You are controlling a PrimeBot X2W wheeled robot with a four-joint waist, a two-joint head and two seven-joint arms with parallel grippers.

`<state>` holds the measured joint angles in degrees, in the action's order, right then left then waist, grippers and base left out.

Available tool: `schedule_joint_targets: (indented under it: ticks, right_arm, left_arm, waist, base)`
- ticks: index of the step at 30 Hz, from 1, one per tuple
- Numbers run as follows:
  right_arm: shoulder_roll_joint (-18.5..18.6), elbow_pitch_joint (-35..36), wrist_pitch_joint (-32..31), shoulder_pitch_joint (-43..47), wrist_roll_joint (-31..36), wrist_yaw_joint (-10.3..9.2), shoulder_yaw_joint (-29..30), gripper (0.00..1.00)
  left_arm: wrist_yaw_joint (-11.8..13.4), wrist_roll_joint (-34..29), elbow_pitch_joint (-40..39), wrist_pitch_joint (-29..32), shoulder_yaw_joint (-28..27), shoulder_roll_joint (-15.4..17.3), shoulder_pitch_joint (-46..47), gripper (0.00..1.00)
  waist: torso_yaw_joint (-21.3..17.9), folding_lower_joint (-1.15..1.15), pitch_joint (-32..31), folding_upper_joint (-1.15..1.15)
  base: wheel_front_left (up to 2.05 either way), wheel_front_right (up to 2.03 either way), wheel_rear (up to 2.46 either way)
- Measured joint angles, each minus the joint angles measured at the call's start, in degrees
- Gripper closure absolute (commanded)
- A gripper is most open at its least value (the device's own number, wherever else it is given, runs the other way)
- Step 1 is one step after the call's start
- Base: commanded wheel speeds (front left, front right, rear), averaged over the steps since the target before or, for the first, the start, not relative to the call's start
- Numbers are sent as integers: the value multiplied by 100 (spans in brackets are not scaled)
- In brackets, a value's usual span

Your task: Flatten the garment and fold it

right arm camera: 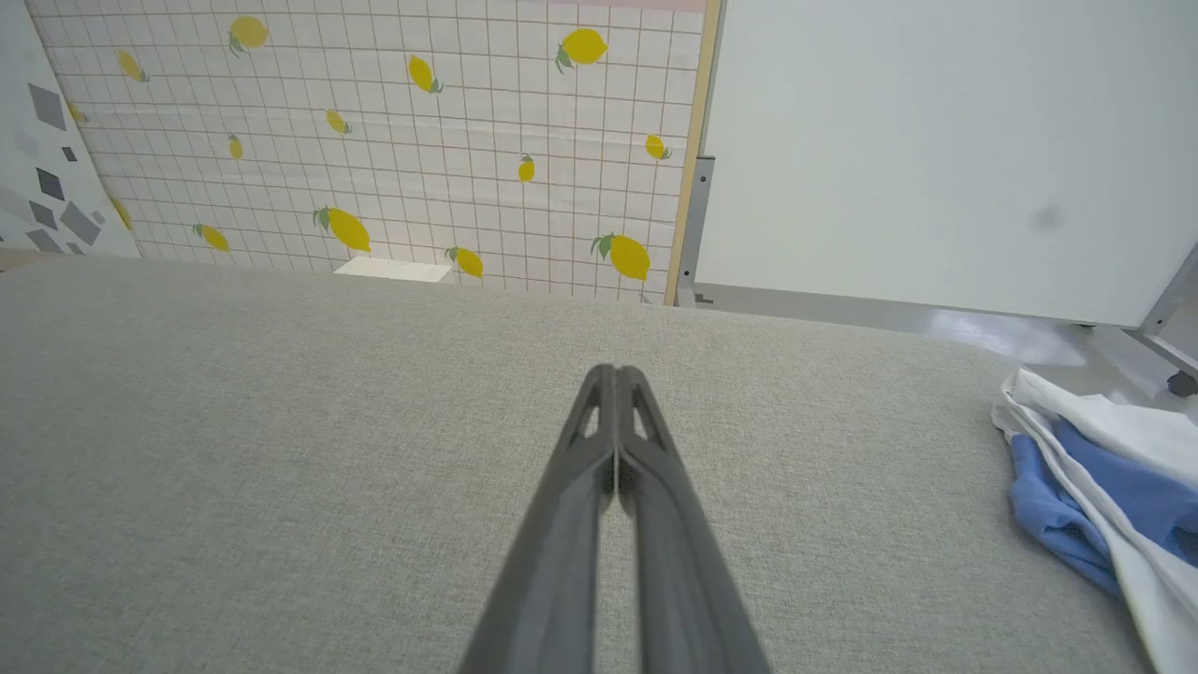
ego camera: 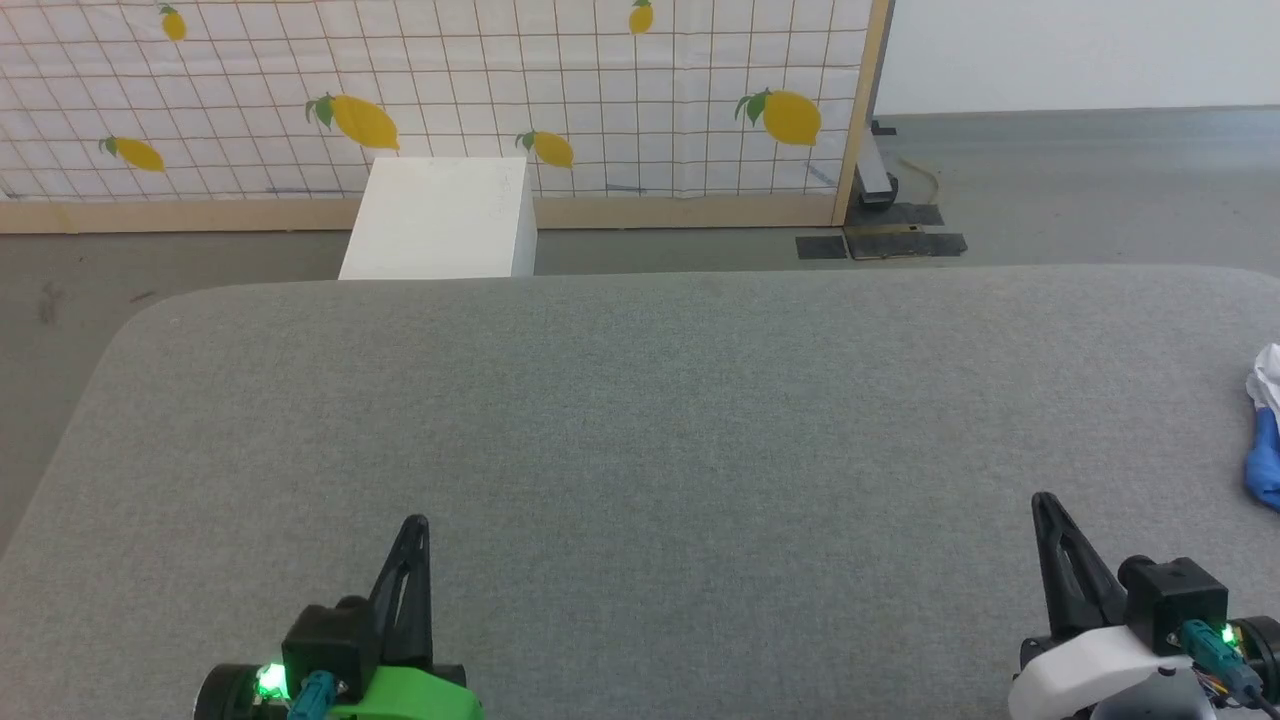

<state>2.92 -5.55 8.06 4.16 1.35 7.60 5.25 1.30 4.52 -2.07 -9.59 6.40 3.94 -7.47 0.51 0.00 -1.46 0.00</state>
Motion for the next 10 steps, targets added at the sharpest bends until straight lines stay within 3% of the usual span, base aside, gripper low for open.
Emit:
schedule_joint_targets:
  ticks: [10]
  right_arm:
    - [0, 64, -102, -56, -8, 0, -66, 100]
  left_arm:
    - [-24, -25, 22, 127, -64, -13, 84, 100]
  waist:
    - [-6, 0, 19, 0]
  base:
    - [0, 0, 0]
